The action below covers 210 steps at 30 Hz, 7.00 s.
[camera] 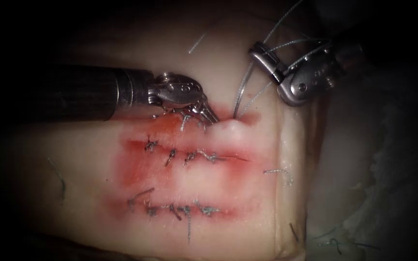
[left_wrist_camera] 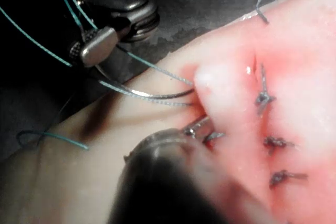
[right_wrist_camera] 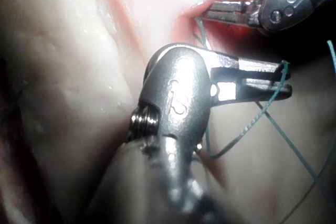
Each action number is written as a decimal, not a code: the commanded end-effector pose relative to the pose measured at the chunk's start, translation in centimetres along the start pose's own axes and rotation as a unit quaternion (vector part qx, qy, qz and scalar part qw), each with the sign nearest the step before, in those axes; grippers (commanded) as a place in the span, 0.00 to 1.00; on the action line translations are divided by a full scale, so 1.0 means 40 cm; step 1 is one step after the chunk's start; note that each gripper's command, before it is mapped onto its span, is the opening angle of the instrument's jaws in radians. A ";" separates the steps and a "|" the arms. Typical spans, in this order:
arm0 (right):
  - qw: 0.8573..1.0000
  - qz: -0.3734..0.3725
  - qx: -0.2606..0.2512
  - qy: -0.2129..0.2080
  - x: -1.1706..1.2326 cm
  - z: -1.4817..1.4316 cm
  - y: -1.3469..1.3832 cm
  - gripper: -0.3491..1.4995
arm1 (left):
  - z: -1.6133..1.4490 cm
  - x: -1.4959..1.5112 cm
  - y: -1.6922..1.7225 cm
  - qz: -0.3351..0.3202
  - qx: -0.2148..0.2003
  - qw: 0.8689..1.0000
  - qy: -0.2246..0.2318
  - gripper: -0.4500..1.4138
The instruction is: Wound Closure
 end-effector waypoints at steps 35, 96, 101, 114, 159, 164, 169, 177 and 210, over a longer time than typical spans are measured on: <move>1.000 -0.003 0.010 0.007 0.0035 -0.0006 0.0040 0.00 | -0.0005 -0.0018 0.0019 -0.004 0.000 1.000 -0.002 0.00; 0.972 0.151 0.059 0.168 0.0038 -0.0029 0.0127 0.00 | -0.0013 -0.0029 0.0009 -0.004 0.003 1.000 -0.005 0.00; 0.938 0.294 0.046 0.180 0.0013 -0.0040 0.0147 0.00 | -0.0034 -0.0059 0.0008 -0.006 0.004 1.000 -0.029 0.00; 0.914 0.357 0.106 0.163 -0.0053 -0.0035 0.0125 0.00 | -0.0140 -0.0229 -0.0002 -0.011 0.001 0.986 -0.165 0.53; 0.902 0.396 0.117 0.125 -0.0046 -0.0044 0.0119 0.00 | 0.0025 -0.0162 -0.0236 0.371 -0.175 0.910 -0.052 0.55; 0.902 0.397 0.117 0.125 -0.0046 -0.0044 0.0119 0.00 | 0.0045 -0.0181 -0.0212 0.369 -0.179 0.911 -0.055 0.51; 0.903 0.396 0.113 0.125 -0.0048 -0.0045 0.0118 0.00 | 0.0050 -0.0186 -0.0203 0.291 -0.176 0.937 -0.073 0.00; 0.956 0.211 0.055 0.196 -0.0056 -0.0102 0.0108 0.84 | 0.0054 -0.0176 -0.0221 0.141 -0.163 0.967 -0.135 0.00; 0.988 0.099 -0.034 0.114 -0.0147 -0.0061 0.0145 0.63 | -0.0627 -0.0717 -0.0458 -0.499 0.052 0.739 -0.450 0.00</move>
